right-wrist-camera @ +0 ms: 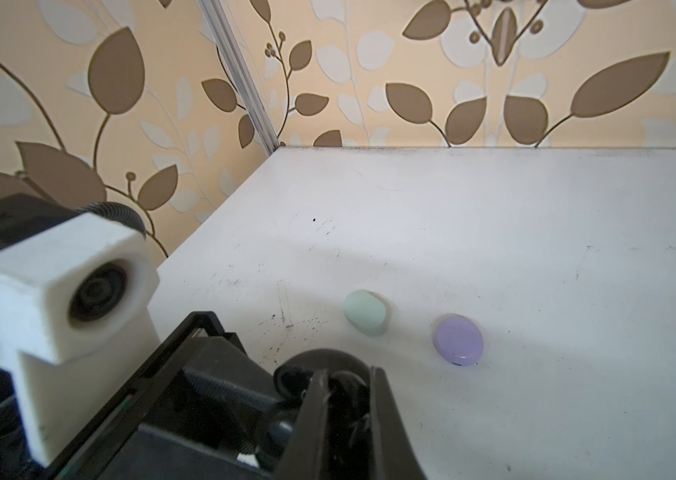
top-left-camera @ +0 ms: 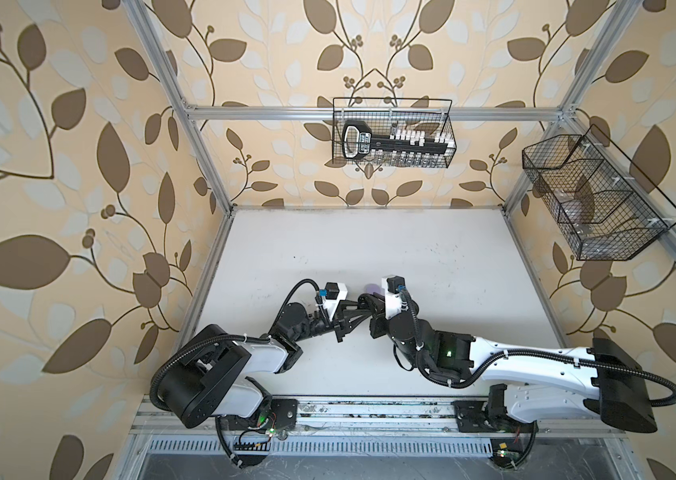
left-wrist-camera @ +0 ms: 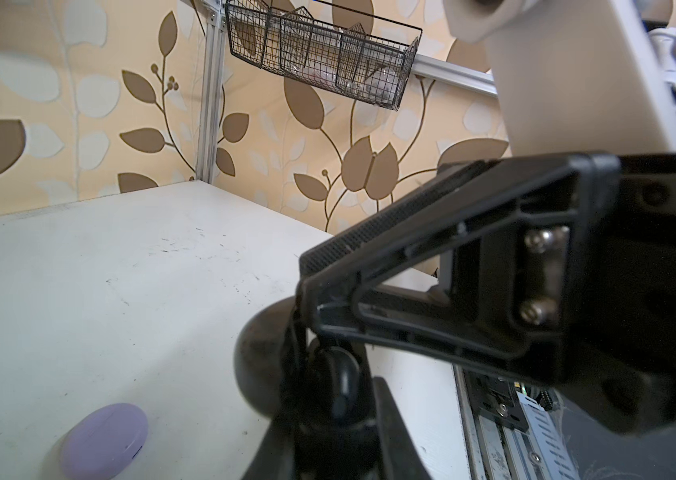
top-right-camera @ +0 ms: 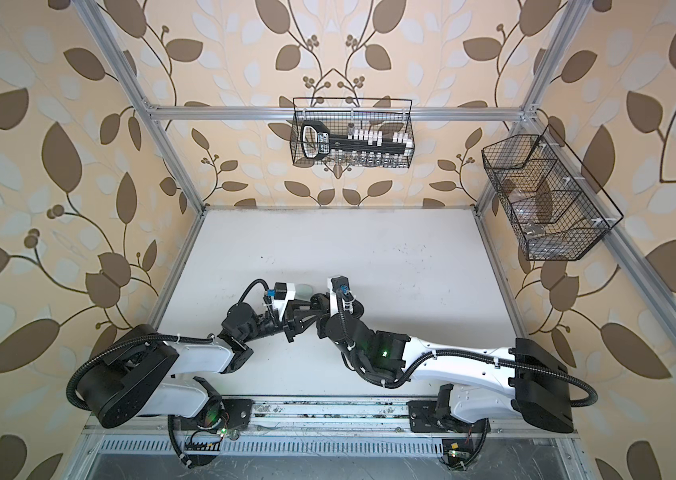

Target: Insert the wireless bluetooth earbuds into the charging case

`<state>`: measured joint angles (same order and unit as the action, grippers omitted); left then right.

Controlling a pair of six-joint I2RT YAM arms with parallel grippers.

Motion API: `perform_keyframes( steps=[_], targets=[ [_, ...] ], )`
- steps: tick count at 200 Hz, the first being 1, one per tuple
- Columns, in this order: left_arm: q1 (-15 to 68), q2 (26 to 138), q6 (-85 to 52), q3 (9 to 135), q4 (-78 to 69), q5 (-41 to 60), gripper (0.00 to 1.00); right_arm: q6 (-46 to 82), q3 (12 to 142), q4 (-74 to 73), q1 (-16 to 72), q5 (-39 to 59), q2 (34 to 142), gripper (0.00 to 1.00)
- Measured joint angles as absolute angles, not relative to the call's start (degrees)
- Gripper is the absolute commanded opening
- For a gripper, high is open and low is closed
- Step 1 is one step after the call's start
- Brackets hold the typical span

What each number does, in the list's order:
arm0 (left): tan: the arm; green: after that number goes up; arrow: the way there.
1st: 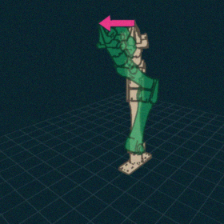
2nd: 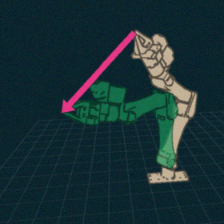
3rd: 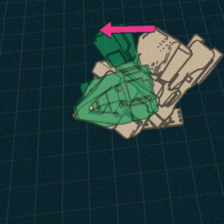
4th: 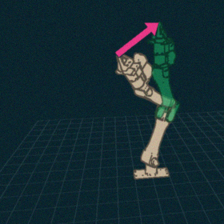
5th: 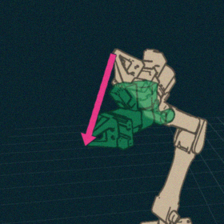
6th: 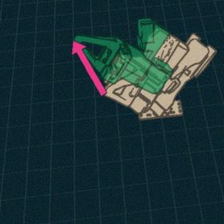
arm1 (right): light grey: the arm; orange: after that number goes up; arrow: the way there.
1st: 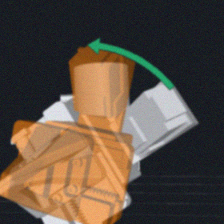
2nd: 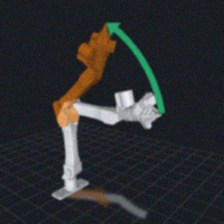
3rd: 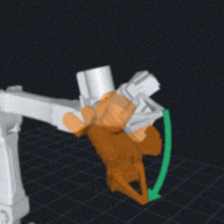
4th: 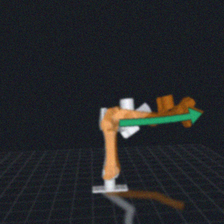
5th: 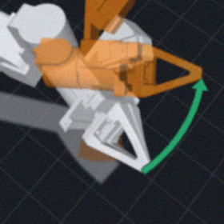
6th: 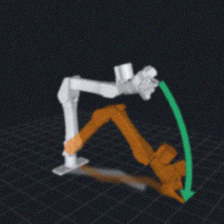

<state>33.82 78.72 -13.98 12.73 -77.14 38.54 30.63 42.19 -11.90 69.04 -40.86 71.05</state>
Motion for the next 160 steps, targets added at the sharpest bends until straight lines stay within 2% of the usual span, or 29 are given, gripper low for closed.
perform_keyframes(
  steps=[133, 160],
  targets=[
    [33.78, 77.08, -13.98, 11.97, -77.21, 38.98, 0.00, 32.10, 38.96, -17.50, 70.22, -38.28, 69.01, 0.07],
    [33.78, 76.55, -13.96, 11.49, -77.08, 38.98, 0.00, 32.10, 38.96, -17.69, 70.24, -37.80, 69.19, 0.18]
  ],
)
